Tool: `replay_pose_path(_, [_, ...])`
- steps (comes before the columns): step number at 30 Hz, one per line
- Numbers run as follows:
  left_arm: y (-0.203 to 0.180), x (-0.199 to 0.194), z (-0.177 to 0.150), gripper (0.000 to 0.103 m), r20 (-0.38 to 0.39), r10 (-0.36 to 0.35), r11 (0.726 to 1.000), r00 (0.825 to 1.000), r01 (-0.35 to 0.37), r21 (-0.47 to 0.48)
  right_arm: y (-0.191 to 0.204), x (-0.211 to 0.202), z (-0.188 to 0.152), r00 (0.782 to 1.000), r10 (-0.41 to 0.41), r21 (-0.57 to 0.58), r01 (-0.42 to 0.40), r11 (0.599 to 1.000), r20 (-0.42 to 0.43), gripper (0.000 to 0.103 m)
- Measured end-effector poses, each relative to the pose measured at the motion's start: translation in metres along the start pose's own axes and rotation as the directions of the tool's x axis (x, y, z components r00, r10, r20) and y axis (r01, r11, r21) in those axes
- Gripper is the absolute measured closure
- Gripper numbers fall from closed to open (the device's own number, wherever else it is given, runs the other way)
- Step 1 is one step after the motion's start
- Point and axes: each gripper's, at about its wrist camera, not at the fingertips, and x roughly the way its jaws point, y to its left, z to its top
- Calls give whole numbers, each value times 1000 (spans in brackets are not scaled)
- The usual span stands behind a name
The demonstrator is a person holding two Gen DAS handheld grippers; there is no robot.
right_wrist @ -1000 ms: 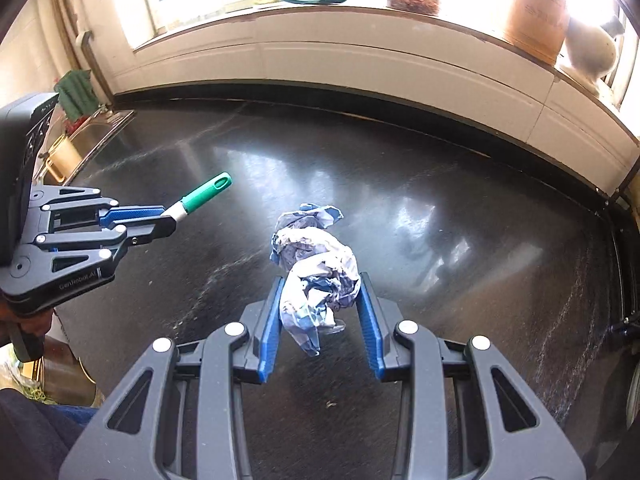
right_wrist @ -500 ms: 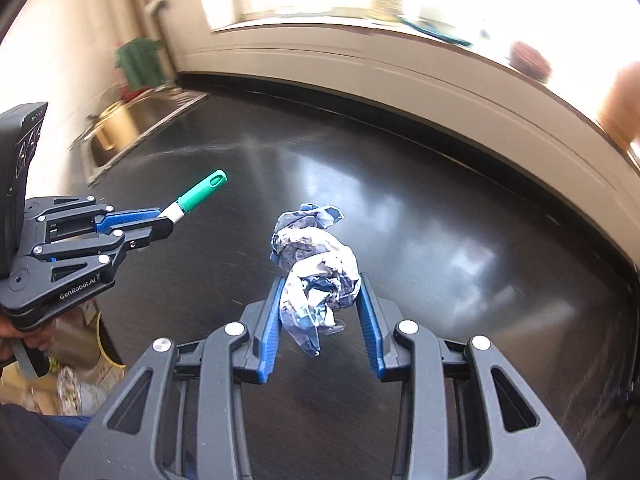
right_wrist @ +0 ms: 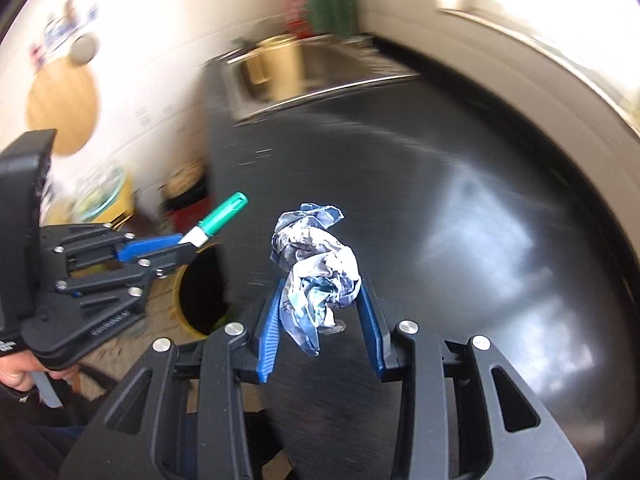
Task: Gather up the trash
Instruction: 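Carry marker and crumpled foil over the bin and open both tools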
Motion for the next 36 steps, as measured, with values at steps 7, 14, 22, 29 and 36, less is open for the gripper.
replay_pose_path(7, [82, 13, -48, 91, -78, 82, 979, 994, -95, -182, 82, 62, 25, 982, 147, -119, -161, 980, -114, 67])
replay_pose_path(14, [148, 54, -83, 91, -122, 79, 943, 989, -114, -313, 133, 140, 36, 951, 183, -108, -215, 971, -248, 67])
replay_pose_path(22, [182, 109, -103, 91, -193, 40, 917, 980, -113, -383, 157, 210, 44, 927, 136, -120, -188, 975, -348, 67])
replay_pose_path(29, [188, 122, -104, 91, -201, 16, 921, 979, -93, -378, 158, 223, 53, 920, 136, -102, -185, 977, -366, 67])
replay_pose_path(36, [195, 126, -101, 90, -201, -16, 915, 979, -67, -397, 162, 228, 60, 921, 121, -108, -172, 979, -371, 61])
